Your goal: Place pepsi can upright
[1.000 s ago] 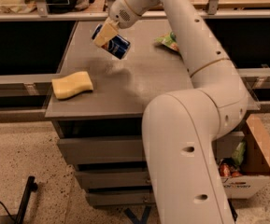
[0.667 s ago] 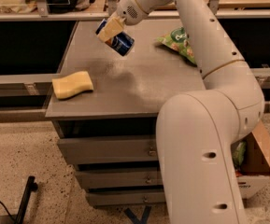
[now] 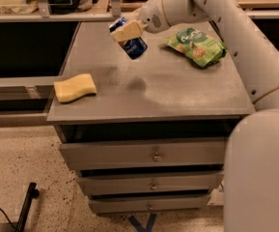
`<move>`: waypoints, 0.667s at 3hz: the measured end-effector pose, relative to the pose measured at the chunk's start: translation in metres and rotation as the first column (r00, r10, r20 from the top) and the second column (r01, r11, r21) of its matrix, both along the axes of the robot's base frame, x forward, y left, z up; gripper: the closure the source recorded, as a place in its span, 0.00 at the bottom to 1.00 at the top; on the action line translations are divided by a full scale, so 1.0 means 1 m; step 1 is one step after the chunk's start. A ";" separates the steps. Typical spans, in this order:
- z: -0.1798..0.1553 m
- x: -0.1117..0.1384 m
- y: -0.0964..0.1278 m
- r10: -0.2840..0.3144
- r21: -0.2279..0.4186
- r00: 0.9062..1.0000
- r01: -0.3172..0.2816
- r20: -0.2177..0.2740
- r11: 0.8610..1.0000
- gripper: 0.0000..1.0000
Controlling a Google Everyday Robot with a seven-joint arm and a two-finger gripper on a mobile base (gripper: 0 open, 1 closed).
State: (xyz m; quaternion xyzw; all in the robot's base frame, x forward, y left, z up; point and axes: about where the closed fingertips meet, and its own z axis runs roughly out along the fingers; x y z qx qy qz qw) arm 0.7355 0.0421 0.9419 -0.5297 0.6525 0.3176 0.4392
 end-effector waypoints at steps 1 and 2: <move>-0.011 -0.017 -0.019 -0.033 0.156 0.998 0.025 0.048 0.987 1.00; -0.018 -0.029 -0.020 -0.050 0.192 0.997 0.038 0.058 0.981 1.00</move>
Offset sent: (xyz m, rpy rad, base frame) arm -0.0134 -0.0156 -0.0077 0.1277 -0.0431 -0.0220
